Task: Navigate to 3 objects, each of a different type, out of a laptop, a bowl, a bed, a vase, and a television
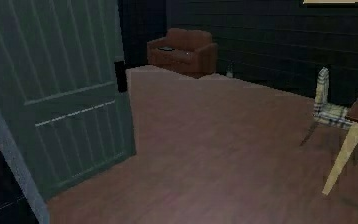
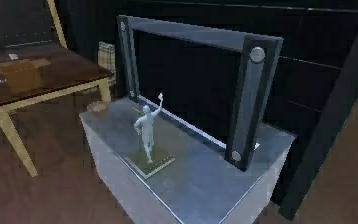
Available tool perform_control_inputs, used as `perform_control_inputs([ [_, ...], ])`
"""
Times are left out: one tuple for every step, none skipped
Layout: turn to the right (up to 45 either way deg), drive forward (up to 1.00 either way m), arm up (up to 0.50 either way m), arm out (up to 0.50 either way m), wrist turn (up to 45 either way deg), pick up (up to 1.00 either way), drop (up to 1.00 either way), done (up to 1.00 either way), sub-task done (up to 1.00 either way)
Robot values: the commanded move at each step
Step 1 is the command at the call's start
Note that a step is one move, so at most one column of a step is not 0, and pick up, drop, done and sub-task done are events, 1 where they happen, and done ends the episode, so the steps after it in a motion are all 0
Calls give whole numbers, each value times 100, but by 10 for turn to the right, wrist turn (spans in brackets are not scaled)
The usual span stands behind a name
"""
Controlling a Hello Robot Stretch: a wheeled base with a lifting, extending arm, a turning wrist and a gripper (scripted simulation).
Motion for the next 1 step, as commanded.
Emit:
perform_control_inputs([
  [30,0,0,0,0,0,0,0,0],
])
